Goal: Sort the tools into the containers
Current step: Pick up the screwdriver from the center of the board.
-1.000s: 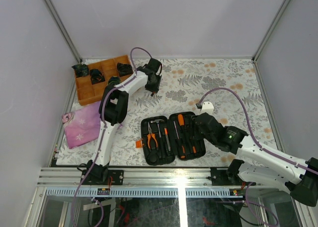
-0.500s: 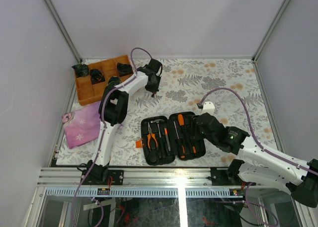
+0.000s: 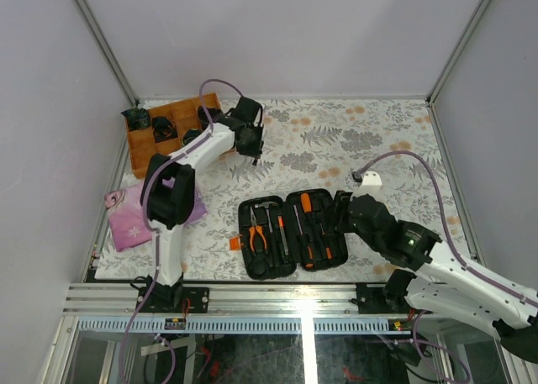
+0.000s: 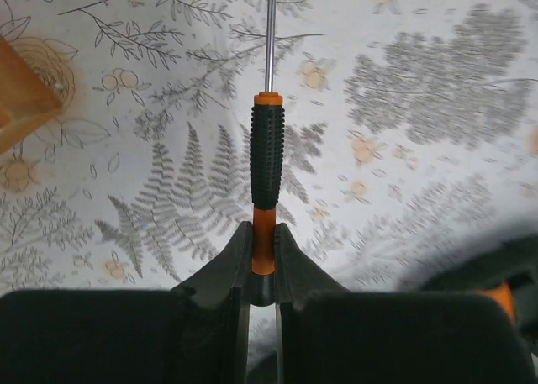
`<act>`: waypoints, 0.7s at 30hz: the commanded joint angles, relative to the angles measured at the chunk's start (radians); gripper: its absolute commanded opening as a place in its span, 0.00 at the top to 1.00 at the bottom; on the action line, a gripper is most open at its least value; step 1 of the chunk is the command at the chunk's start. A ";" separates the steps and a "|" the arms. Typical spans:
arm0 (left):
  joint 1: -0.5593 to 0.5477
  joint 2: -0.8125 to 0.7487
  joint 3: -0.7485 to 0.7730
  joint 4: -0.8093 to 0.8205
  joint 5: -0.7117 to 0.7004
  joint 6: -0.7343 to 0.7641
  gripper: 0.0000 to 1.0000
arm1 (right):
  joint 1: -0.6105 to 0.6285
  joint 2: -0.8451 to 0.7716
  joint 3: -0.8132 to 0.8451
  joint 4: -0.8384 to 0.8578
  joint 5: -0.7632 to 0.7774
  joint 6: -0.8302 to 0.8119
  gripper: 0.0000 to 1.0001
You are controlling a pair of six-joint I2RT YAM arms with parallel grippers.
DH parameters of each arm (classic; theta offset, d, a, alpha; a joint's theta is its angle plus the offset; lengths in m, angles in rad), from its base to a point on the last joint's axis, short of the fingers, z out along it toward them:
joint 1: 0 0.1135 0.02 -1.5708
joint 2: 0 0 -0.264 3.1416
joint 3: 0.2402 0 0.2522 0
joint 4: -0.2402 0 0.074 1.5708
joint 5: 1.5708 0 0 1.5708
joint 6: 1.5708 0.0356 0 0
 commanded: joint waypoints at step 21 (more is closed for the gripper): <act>-0.050 -0.901 -0.786 0.493 0.299 -0.324 1.00 | 0.008 -0.032 0.063 0.423 -0.128 0.006 0.41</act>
